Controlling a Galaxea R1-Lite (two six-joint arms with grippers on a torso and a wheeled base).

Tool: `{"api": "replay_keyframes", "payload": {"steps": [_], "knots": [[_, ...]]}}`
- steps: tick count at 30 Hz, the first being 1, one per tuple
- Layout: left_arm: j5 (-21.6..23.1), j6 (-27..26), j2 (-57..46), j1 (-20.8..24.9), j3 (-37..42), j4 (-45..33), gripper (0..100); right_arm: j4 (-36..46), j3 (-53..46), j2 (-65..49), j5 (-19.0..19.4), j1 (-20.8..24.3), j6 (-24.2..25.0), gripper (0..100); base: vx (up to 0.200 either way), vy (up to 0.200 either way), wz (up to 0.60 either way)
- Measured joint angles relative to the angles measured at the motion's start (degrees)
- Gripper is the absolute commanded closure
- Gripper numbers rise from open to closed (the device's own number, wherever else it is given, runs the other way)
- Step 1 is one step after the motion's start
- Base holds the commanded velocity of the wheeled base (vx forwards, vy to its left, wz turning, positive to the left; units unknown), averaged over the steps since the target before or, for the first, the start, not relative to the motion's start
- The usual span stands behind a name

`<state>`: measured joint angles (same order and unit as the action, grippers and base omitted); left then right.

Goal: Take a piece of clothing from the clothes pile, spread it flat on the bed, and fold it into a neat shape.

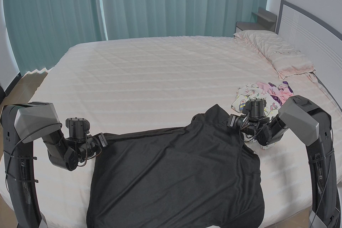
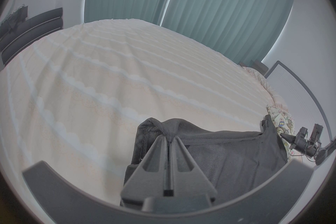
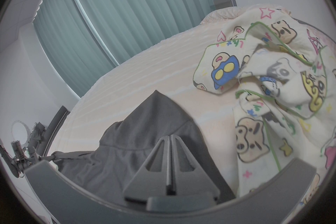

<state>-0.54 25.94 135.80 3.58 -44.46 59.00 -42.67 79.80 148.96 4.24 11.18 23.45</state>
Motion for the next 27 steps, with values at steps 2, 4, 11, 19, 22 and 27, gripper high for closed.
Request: {"api": "replay_keyframes", "payload": {"steps": [2,4,11,19,22,27], "knots": [[-0.1,-0.1,-0.4,0.0,0.4,0.0,100,-0.4,-3.4,-1.8,1.1,-0.2,0.1,100,0.000,0.000,0.00],[-0.2,-0.2,-0.9,0.0,1.1,0.0,100,-1.2,-7.3,-3.7,2.5,-0.3,0.2,100,0.000,0.000,0.00],[-0.6,-0.7,-3.1,0.0,5.7,1.0,100,-4.7,-21.6,-11.1,8.0,-0.8,0.2,100,0.000,0.000,0.00],[-0.7,-1.1,-4.6,-0.2,7.9,2.5,100,-4.4,-21.9,-14.5,9.4,-2.2,0.4,0,0.000,0.000,0.00],[-0.7,-1.1,-4.8,-0.2,8.2,2.7,100,-3.3,-18.5,-13.8,9.3,-2.3,0.4,0,0.000,0.000,0.00],[-0.8,-1.1,-5.0,-0.1,8.4,2.7,100,-1.7,-11.7,-10.0,7.4,-2.1,0.5,0,0.000,0.000,0.00]]}}
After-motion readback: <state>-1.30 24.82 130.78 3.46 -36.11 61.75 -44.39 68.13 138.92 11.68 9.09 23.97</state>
